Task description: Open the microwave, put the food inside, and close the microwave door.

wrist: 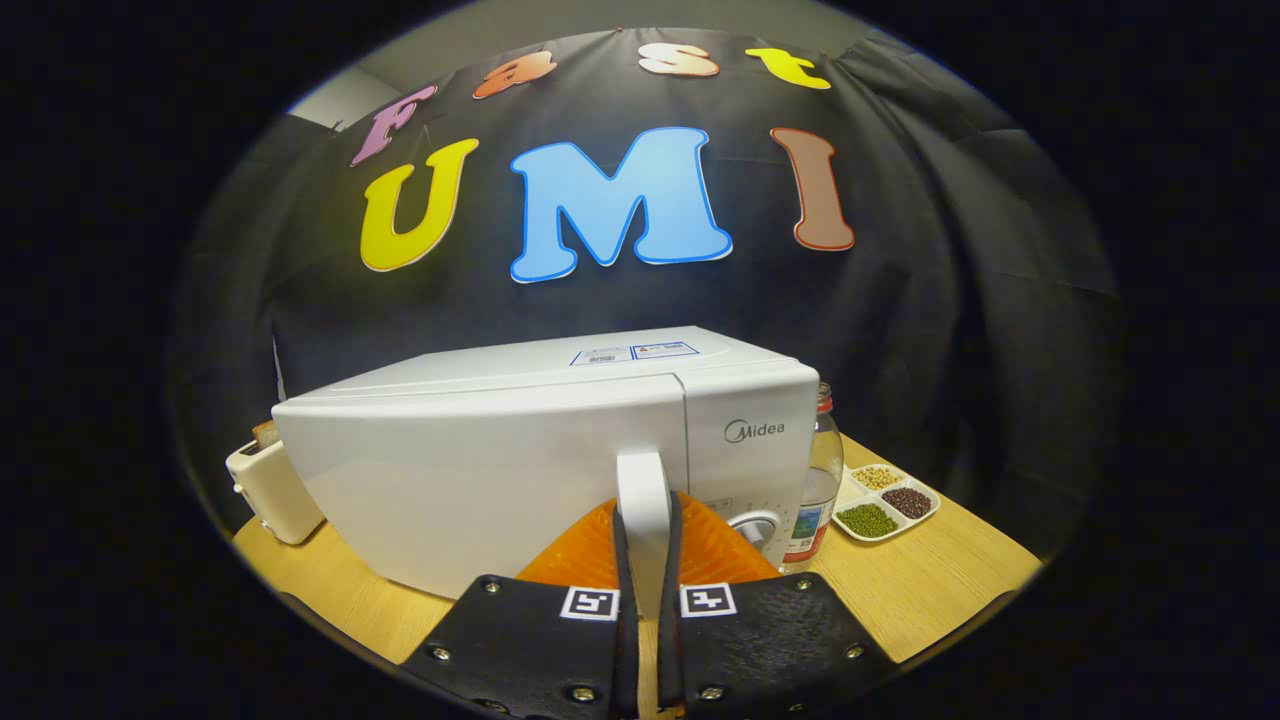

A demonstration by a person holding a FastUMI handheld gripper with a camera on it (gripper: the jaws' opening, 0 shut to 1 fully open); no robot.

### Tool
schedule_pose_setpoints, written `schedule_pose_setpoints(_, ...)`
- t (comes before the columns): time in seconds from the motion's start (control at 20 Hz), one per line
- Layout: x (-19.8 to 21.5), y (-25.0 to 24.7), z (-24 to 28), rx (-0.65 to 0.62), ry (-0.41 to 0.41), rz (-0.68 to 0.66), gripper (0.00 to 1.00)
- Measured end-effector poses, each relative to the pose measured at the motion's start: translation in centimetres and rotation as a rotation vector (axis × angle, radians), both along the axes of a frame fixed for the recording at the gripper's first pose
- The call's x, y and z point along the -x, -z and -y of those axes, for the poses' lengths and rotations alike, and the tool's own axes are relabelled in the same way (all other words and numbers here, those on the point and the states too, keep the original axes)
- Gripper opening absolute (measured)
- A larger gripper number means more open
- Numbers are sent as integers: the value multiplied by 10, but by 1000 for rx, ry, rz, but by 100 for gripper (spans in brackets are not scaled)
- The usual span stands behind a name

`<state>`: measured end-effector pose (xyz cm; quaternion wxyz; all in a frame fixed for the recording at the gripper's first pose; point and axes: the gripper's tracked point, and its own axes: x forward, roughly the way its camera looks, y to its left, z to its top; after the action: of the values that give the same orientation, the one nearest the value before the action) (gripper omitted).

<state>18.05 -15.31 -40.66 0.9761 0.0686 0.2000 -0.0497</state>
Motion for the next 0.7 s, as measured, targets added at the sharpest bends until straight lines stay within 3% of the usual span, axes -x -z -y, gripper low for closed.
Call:
schedule_pose_setpoints(0.2, 15, -6, -4, 9, 8, 1, 8)
schedule_pose_setpoints(0.4, 69, -17, -21, 5, -24, -17, 8)
schedule_pose_setpoints(0.7, 152, -32, -80, -99, -164, -2, 8)
